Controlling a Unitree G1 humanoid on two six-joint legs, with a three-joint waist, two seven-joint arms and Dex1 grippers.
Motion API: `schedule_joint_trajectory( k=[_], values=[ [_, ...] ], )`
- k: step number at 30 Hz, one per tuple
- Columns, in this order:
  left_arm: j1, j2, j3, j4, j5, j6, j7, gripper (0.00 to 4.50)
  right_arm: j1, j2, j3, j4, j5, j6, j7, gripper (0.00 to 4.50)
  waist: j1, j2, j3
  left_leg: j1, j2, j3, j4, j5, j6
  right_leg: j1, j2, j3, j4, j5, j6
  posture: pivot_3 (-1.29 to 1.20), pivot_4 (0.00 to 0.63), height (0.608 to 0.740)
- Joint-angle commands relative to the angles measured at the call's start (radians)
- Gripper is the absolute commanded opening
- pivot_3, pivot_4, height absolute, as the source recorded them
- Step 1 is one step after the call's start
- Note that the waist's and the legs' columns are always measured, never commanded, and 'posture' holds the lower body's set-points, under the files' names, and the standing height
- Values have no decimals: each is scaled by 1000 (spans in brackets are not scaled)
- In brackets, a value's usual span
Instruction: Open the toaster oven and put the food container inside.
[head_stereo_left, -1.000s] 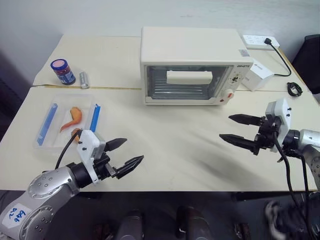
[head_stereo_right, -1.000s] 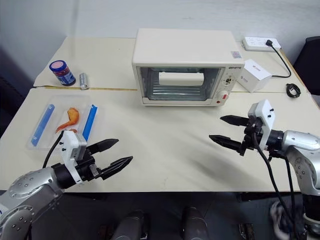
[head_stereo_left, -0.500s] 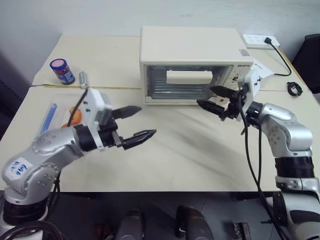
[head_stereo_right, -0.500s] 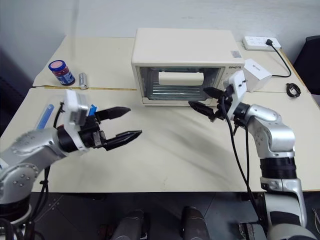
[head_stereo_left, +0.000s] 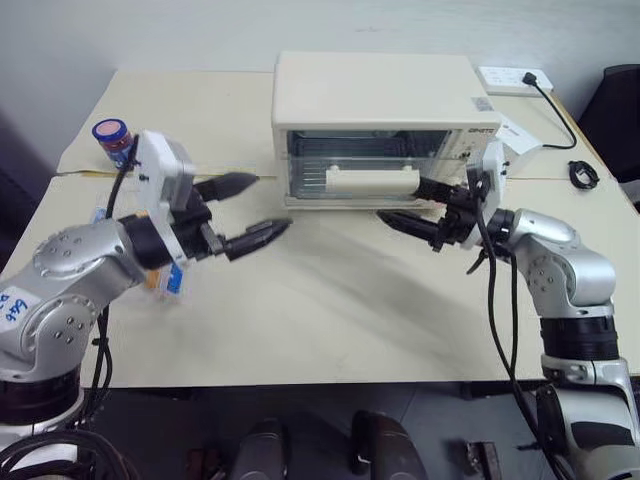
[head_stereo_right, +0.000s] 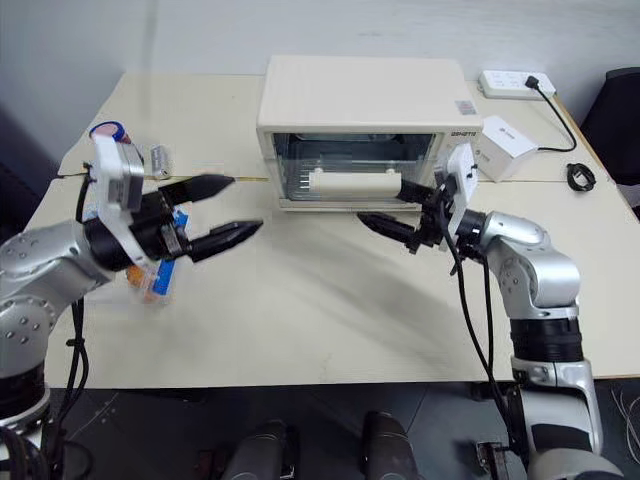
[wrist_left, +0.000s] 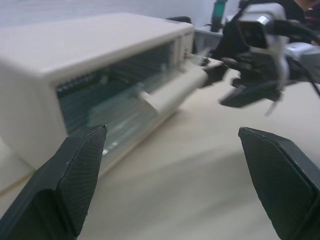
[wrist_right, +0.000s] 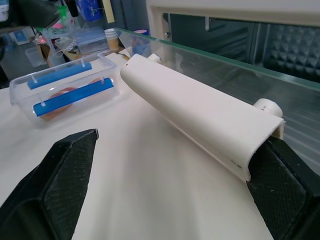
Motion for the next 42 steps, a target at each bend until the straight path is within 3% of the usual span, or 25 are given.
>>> schedule_joint_trajectory(
  k=[1, 7, 12, 21, 31, 36, 42],
  values=[
    [-70, -9, -48, 64, 96, -72, -12, 3219, 13, -1, -20, -76, 28, -19, 7, 4500, -3, 0, 0, 0, 0, 0, -1, 0, 0, 0, 0, 0, 0, 0, 0, 0, 150, 740],
    [-250, -46, -177, 274, 275, -181, -67, 1454, 89, 21, -19, -113, 21, -33, -21, 4500, -3, 0, 0, 0, -1, 0, -2, 0, 0, 0, 0, -1, -1, 0, 0, 0, 150, 740],
    [-316, -71, -269, 396, 382, -246, -150, 25, 129, 37, -19, -143, 25, -41, -40, 4500, -5, 0, 0, 0, -1, 1, -2, 0, 0, 0, 0, -1, -1, 0, 0, 0, 150, 740],
    [-269, -100, -389, 389, 471, -278, -302, 25, 211, -7, -72, -208, 21, -27, -91, 4500, -3, 0, 0, 0, -1, 0, -2, 0, 0, 0, 0, -1, -1, 0, 0, 0, 150, 740],
    [-126, -103, -436, 268, 535, -243, -321, 25, 542, -249, -285, -433, 164, 95, 19, 4500, 22, 0, 0, -1, -1, 0, 1, 0, 1, 1, -1, 0, -1, 0, 1, 0, 150, 740],
    [-64, -113, -480, 233, 592, -242, -306, 25, 532, -298, -354, -461, 277, 155, 19, 4500, 19, 0, 0, 1, 0, 1, 2, 0, 2, 2, 0, 1, -1, 1, 2, 0, 150, 740],
    [-7, -115, -506, 203, 652, -221, -277, 25, 394, -309, -307, -434, 329, 177, 4, 4500, 20, 0, 0, 1, -1, 1, 2, 0, 2, 2, -1, 2, -1, 1, 2, 0, 150, 740]
  ],
)
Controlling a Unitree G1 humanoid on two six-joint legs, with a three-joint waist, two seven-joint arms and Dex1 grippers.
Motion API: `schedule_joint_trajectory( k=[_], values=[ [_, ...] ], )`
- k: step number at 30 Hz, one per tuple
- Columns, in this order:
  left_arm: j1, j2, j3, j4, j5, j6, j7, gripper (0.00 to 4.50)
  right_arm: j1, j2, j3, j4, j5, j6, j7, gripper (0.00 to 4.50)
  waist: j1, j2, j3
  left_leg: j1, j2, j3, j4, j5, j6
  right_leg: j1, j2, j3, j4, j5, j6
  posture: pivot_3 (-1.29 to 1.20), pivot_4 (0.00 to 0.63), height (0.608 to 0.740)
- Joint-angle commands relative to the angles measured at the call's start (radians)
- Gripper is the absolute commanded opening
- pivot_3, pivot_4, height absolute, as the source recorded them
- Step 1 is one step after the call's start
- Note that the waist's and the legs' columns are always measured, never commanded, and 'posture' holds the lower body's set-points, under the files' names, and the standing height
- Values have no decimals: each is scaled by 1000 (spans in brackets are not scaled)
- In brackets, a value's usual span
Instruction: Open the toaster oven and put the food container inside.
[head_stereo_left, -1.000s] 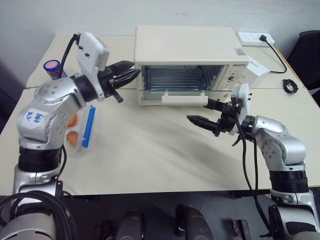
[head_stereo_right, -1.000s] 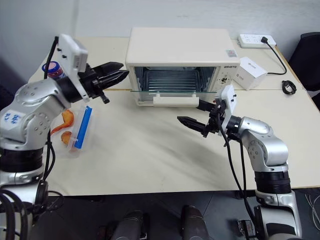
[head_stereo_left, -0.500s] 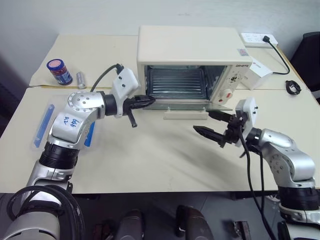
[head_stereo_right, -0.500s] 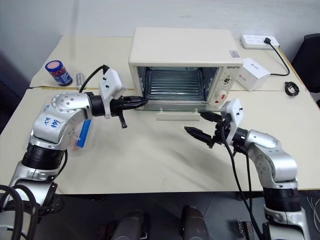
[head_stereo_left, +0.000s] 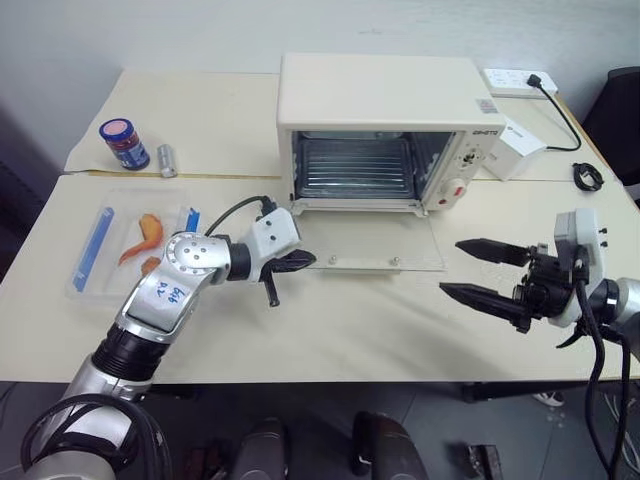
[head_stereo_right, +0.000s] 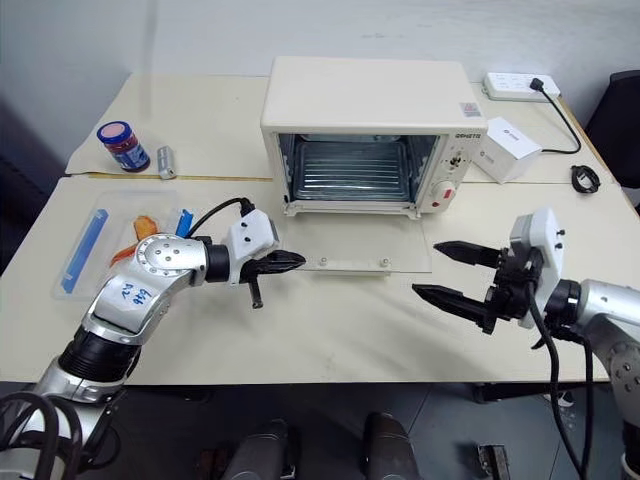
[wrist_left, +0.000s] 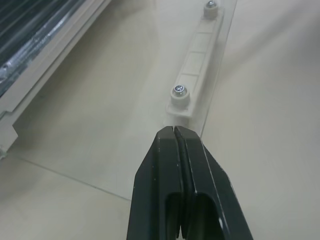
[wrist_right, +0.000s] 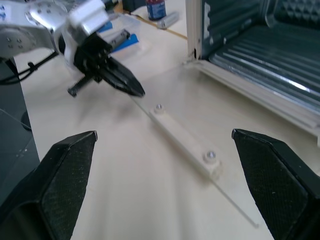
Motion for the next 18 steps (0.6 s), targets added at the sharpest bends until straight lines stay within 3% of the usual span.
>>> schedule_joint_trajectory(
  k=[1, 5, 9, 12, 15, 18],
  values=[
    [38, 3, 5, -74, 20, 25, 15, 25, -76, -21, 23, 4, 25, -5, 6, 4500, 0, 0, 0, 0, 0, 0, 0, 0, 0, 0, 0, 0, 0, 0, 0, 0, 150, 740],
    [94, 15, 84, -203, -7, 110, 56, 25, -197, -10, 103, 65, 10, -16, 37, 4500, -1, 0, 0, 0, 0, -1, 0, 0, 0, 0, 0, 0, 0, 0, 0, 0, 150, 740],
    [107, -38, 352, -431, -150, 405, 171, 25, -286, -8, 173, 117, -6, -33, 103, 4500, -2, 0, 0, -1, 1, -1, 0, 0, 0, 0, 0, -1, 0, 0, 0, 0, 150, 740],
    [100, -113, 597, -614, -235, 705, 250, 863, -363, 0, 230, 176, -19, -36, 160, 4500, -2, 0, 0, -1, 0, -2, 0, 0, 0, 0, -1, -1, 0, 0, 0, 0, 150, 740],
    [77, -201, 829, -798, -206, 1012, 301, 1664, -446, 13, 293, 259, -37, -35, 226, 4500, -3, 0, 0, -1, 0, -2, 1, 0, 0, 0, -1, -1, 0, 0, 0, 0, 150, 740],
    [109, -310, 1012, -880, -227, 1069, 398, 2427, -516, 33, 343, 329, -61, -46, 293, 4500, -3, 0, 0, -1, 0, -3, 1, 0, 0, 1, 0, -1, 0, 0, 0, 0, 150, 740]
  ],
)
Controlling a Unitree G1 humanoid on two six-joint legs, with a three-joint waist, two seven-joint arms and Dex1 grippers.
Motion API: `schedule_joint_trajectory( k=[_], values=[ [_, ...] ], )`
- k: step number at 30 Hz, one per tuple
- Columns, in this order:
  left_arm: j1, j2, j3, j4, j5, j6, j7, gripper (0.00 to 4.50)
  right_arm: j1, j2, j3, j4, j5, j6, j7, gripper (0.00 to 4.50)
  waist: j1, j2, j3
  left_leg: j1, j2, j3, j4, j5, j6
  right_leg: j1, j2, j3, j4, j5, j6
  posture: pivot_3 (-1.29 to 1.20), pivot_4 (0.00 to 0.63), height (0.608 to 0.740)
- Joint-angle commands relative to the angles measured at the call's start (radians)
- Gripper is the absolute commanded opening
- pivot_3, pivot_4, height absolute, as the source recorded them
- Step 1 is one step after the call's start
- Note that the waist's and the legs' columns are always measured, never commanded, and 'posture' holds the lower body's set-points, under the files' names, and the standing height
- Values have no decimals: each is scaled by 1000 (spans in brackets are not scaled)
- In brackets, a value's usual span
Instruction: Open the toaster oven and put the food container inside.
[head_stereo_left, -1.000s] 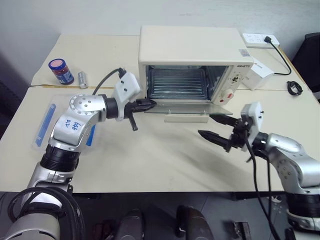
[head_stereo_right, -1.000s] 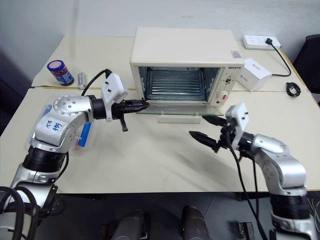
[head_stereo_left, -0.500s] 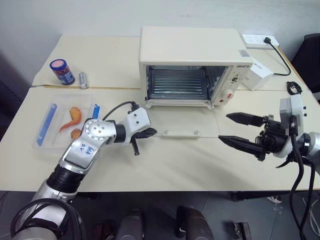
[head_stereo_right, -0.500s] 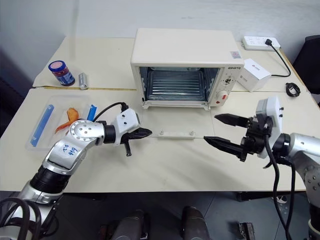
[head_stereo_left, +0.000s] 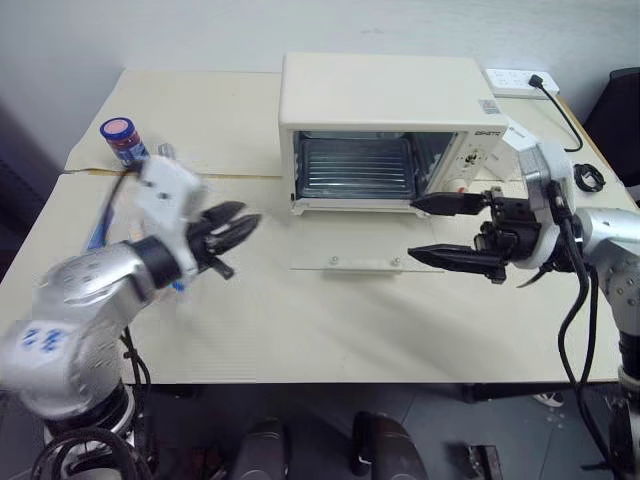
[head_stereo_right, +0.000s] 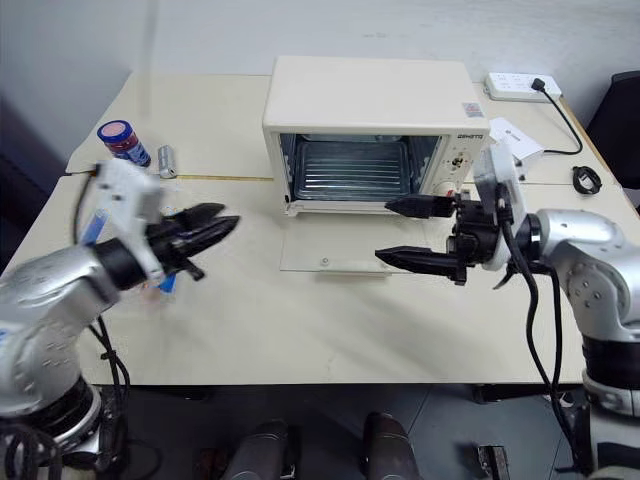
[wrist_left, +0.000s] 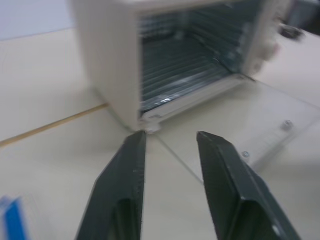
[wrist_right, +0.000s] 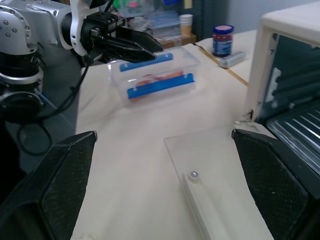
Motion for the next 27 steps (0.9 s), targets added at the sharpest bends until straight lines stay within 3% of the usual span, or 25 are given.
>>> schedule_joint_trajectory(
  k=[1, 7, 10, 13, 22, 27],
  values=[
    [20, -97, 196, -87, -45, 66, 137, 2735, -63, 18, 38, 56, -29, -33, 78, 4500, 0, 0, 0, 0, 0, 0, 0, 0, 0, 0, 0, 0, 0, 0, 0, 0, 150, 740],
    [14, -331, 520, -87, -319, 66, 630, 4385, -146, 90, 96, 146, -109, -107, 131, 4500, 2, -1, 0, 0, -1, -11, 1, 0, 0, 2, -2, -1, 0, 0, 0, 0, 150, 740],
    [36, -426, 636, -87, -521, 47, 887, 4460, -155, 107, 103, 149, -119, -109, 142, 4500, 3, -1, 0, 0, -1, -13, 1, 0, -1, 3, -2, -2, -1, 0, 0, 0, 150, 740],
    [125, -474, 614, -87, -750, -85, 1141, 4460, -148, 118, 104, 132, -123, -105, 135, 4500, 2, -1, 0, 1, -1, -14, 1, -1, -1, 5, -3, -3, -1, 0, 0, 0, 150, 740],
    [404, -206, 291, -16, -1246, -623, 1713, 4460, -55, 110, 55, 13, -81, -51, 68, 4500, 3, -1, 0, 5, -1, -15, 1, -1, -1, 10, -4, -2, -3, 1, -1, 0, 150, 740],
    [463, -125, 143, 66, -1321, -882, 1942, 4460, -16, 96, 5, -46, -44, -14, 24, 4500, 2, -1, 0, 8, -1, -14, 0, -1, -1, 11, -3, -2, -4, 0, -2, 0, 150, 740]
  ],
)
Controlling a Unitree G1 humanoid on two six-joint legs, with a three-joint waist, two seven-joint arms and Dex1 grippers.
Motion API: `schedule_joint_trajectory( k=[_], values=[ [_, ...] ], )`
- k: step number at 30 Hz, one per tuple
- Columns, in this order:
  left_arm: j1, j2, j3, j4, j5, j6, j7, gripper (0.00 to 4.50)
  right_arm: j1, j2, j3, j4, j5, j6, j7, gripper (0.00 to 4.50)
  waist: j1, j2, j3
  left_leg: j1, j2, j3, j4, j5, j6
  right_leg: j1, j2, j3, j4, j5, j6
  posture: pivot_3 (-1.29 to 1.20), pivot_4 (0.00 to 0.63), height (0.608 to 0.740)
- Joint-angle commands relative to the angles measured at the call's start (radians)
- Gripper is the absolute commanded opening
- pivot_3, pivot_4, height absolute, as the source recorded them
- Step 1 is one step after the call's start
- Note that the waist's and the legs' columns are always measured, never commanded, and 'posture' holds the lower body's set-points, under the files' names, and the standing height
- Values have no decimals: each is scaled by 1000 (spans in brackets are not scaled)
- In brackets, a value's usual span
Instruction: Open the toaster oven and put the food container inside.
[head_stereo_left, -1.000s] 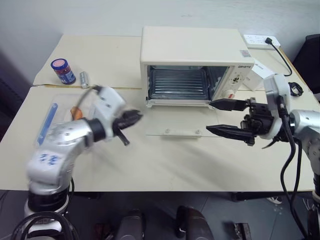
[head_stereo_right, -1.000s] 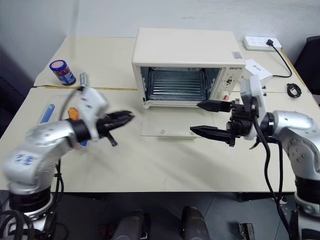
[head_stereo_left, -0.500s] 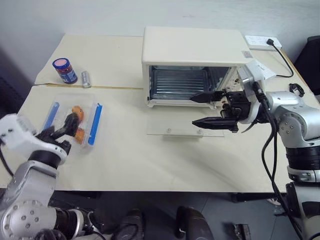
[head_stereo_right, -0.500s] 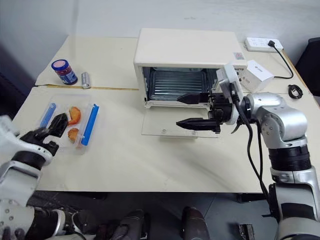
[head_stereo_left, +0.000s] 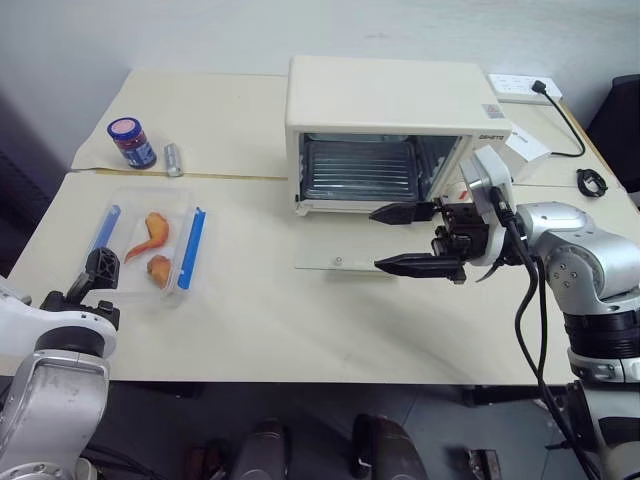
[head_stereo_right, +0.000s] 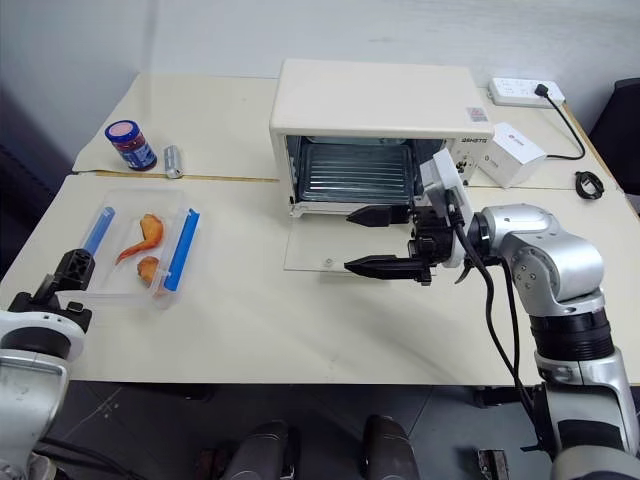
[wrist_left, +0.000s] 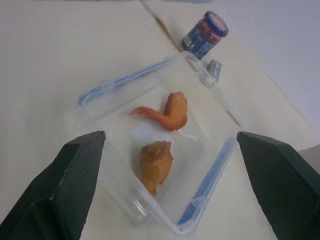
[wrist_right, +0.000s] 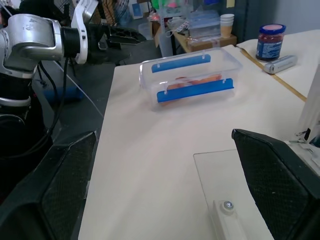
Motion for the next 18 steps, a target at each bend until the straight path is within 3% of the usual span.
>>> schedule_joint_trajectory(
  k=[1, 8, 14, 18],
  values=[
    [26, 61, -65, 30, -44, -161, 116, 4460, 20, -28, -67, -67, 41, 20, -27, 4500, 0, 0, 0, 0, 0, 0, 0, 0, 0, 0, 0, 0, 0, 0, 0, 0, 150, 740],
    [39, 157, -188, 109, -78, -344, 174, 4460, 96, -45, -115, -147, 77, 46, -77, 4500, 1, 0, 0, 2, 0, 2, -1, 0, 0, 2, 1, 0, -1, 0, -1, 0, 150, 740],
    [-7, 223, -275, 258, -89, -394, 155, 4460, 135, -44, -145, -194, 108, 58, -123, 4500, 2, 0, 0, 4, 0, 3, -2, 0, 0, 2, 2, 0, -1, -1, -1, 0, 150, 740],
    [-17, 270, -282, 350, -107, -402, 162, 3620, 153, -53, -165, -213, 128, 61, -143, 4500, 1, 0, 0, 4, 0, 3, -3, -1, 1, 2, 2, 1, -1, -1, -1, 0, 150, 740]
  ],
)
